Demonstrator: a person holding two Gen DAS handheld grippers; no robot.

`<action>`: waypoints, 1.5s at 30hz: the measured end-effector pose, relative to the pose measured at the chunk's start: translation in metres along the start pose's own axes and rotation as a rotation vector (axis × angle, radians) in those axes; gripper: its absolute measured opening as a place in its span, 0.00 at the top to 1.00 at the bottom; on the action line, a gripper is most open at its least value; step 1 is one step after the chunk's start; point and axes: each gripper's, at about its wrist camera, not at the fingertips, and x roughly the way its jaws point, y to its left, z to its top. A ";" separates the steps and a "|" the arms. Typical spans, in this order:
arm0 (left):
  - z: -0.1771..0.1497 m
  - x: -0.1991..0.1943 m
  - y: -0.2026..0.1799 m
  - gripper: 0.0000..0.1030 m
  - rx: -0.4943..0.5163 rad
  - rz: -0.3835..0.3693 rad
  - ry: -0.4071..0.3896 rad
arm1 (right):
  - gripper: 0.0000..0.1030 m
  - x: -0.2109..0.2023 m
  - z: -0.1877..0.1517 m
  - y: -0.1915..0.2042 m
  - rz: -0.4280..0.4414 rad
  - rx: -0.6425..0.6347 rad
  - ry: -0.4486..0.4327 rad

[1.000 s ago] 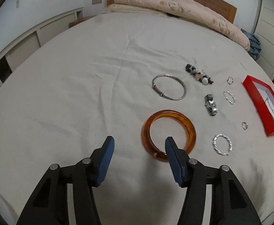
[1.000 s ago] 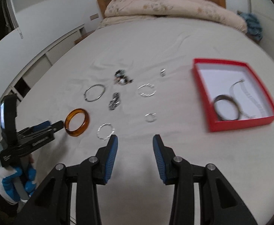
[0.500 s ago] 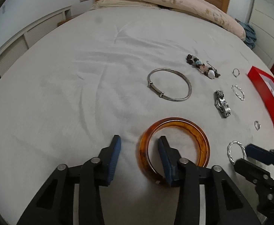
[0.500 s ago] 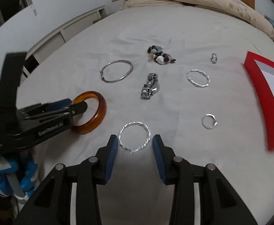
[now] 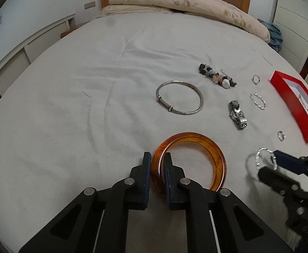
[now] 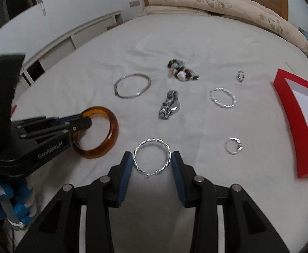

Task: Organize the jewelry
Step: 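Carry the amber bangle and silver hoop into the red box and release both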

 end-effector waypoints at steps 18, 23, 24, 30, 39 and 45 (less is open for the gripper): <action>0.066 -0.036 -0.148 0.90 0.063 -0.198 -0.071 | 0.65 -0.136 0.010 -0.132 -0.166 0.145 -0.202; 0.088 -0.020 -0.219 0.90 0.129 -0.241 -0.073 | 0.65 -0.148 0.005 -0.209 -0.278 0.197 -0.194; 0.094 -0.015 -0.233 0.90 0.144 -0.244 -0.073 | 0.65 -0.146 0.005 -0.219 -0.287 0.202 -0.184; 0.124 0.028 -0.303 0.90 0.225 -0.225 -0.052 | 0.65 -0.118 0.004 -0.275 -0.290 0.232 -0.117; 0.135 0.090 -0.347 0.90 0.328 -0.123 0.030 | 0.65 -0.076 0.004 -0.305 -0.262 0.173 0.021; 0.133 0.101 -0.354 0.89 0.350 -0.091 0.031 | 0.64 -0.067 0.009 -0.303 -0.291 0.093 0.084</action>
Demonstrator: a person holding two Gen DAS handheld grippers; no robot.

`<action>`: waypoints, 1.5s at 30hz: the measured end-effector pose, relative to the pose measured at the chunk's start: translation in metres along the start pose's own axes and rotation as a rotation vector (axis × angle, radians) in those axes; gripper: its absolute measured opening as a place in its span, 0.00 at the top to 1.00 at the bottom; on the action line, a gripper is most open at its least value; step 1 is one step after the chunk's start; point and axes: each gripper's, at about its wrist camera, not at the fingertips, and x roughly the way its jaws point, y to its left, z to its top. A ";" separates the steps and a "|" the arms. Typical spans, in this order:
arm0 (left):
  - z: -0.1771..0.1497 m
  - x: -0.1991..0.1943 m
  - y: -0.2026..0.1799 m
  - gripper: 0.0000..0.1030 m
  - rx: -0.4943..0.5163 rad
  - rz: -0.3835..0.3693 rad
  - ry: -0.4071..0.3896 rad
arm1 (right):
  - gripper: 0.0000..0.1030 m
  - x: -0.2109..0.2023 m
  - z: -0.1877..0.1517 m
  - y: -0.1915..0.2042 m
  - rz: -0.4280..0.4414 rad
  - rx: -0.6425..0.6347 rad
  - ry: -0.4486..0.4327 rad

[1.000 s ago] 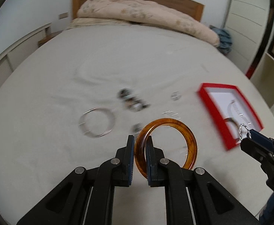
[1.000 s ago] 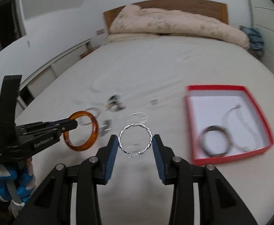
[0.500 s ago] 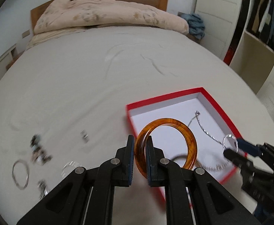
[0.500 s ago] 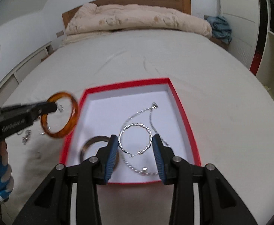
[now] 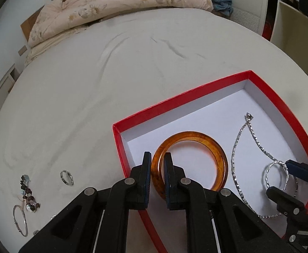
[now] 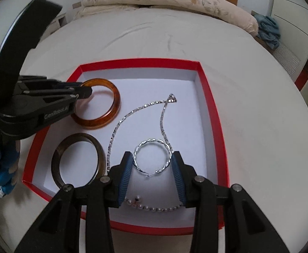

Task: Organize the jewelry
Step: 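Carry the amber bangle and silver hoop into the red box and release both, then withdraw both open tools from the box toward the remaining jewelry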

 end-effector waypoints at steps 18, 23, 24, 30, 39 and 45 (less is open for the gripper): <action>-0.033 -0.161 0.093 0.64 -0.107 -0.020 -0.160 | 0.58 -0.120 -0.013 0.031 -0.010 0.060 -0.106; -0.072 -0.226 0.143 0.61 -0.146 0.073 -0.162 | 0.58 -0.172 -0.022 0.066 0.055 0.054 -0.178; -0.085 -0.242 0.153 0.60 -0.152 0.093 -0.167 | 0.58 -0.183 -0.024 0.076 0.070 0.051 -0.193; -0.156 -0.304 0.196 0.55 -0.233 0.146 -0.180 | 0.58 -0.226 -0.040 0.130 0.143 0.028 -0.261; -0.228 -0.318 0.212 0.55 -0.307 0.164 -0.176 | 0.59 -0.228 -0.068 0.187 0.245 0.045 -0.283; -0.241 -0.271 0.212 0.55 -0.312 0.126 -0.127 | 0.64 -0.184 -0.076 0.209 0.256 0.029 -0.228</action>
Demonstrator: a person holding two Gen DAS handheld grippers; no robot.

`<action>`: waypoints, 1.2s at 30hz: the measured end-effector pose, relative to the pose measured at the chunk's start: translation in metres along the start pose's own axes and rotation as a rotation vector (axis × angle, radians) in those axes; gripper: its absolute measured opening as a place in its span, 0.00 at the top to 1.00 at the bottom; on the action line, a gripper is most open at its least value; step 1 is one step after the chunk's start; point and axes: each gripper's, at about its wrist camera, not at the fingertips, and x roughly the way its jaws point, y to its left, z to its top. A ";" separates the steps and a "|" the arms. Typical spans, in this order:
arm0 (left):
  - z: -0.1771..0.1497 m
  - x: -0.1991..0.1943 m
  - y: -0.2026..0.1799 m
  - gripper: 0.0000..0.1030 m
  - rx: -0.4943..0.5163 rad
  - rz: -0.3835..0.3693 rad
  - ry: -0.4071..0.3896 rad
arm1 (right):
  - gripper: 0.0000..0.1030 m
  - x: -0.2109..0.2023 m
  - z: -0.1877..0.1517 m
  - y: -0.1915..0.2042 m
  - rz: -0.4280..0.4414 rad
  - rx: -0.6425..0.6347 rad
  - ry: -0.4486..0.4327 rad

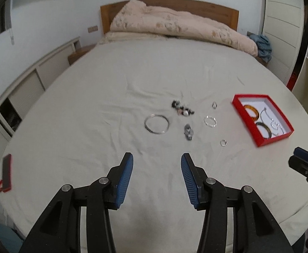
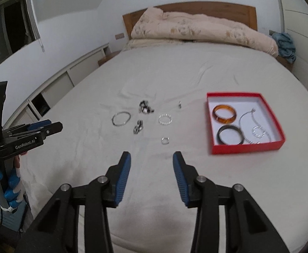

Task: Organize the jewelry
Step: 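Withdraw both open tools from the box toward the remaining jewelry, then grasp the silver wristwatch with the left tool while the right tool grasps a silver ring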

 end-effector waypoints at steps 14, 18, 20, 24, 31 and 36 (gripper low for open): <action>0.007 0.119 -0.023 0.55 -0.011 -0.118 0.133 | 0.67 0.107 0.002 -0.025 0.021 0.027 0.108; 0.013 0.141 -0.034 0.55 -0.010 -0.151 0.149 | 0.67 0.136 0.004 -0.028 0.031 0.013 0.137; 0.016 0.152 -0.038 0.55 -0.011 -0.159 0.153 | 0.69 0.147 0.005 -0.030 0.035 0.009 0.144; 0.021 0.168 -0.043 0.55 -0.005 -0.158 0.159 | 0.70 0.165 0.006 -0.032 0.042 0.000 0.159; 0.029 0.186 -0.047 0.55 0.003 -0.160 0.161 | 0.70 0.182 0.007 -0.034 0.052 -0.010 0.169; 0.031 0.194 -0.049 0.55 0.003 -0.173 0.169 | 0.70 0.190 0.005 -0.037 0.053 -0.011 0.172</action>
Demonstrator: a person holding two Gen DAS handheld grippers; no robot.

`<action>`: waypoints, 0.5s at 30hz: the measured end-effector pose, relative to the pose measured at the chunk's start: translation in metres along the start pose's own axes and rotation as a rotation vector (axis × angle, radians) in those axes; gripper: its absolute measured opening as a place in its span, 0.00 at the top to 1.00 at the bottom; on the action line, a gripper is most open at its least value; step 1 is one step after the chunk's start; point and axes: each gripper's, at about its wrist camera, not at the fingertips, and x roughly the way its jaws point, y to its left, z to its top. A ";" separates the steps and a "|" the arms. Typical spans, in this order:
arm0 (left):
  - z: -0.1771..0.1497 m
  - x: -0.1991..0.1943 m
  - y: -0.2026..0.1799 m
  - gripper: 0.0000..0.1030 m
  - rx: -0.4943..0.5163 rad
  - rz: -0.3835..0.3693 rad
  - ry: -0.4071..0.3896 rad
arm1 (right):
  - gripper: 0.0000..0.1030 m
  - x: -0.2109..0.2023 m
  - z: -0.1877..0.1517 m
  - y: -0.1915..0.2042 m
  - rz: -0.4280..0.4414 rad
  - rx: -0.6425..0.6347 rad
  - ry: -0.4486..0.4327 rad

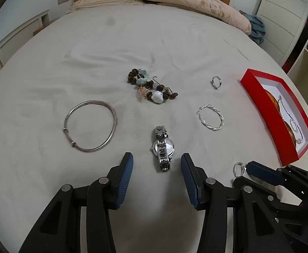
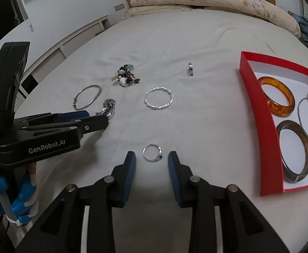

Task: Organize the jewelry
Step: 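Grasp the silver wristwatch with the left tool while the right tool grasps a silver ring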

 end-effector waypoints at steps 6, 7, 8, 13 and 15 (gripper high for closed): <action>0.003 0.004 0.001 0.60 0.007 -0.003 0.000 | 0.72 0.003 0.002 -0.001 0.000 -0.005 -0.004; 0.003 0.004 0.002 0.61 0.006 -0.004 0.001 | 0.73 0.003 0.002 -0.001 -0.001 -0.006 -0.005; 0.003 0.005 0.002 0.63 0.007 -0.004 0.001 | 0.73 0.003 0.002 -0.002 -0.001 -0.007 -0.004; 0.001 0.005 0.004 0.72 0.011 -0.005 0.001 | 0.80 0.009 0.003 -0.002 -0.007 -0.016 0.001; 0.001 0.004 0.005 0.77 0.004 -0.015 0.004 | 0.82 0.011 0.003 -0.003 -0.009 -0.024 0.005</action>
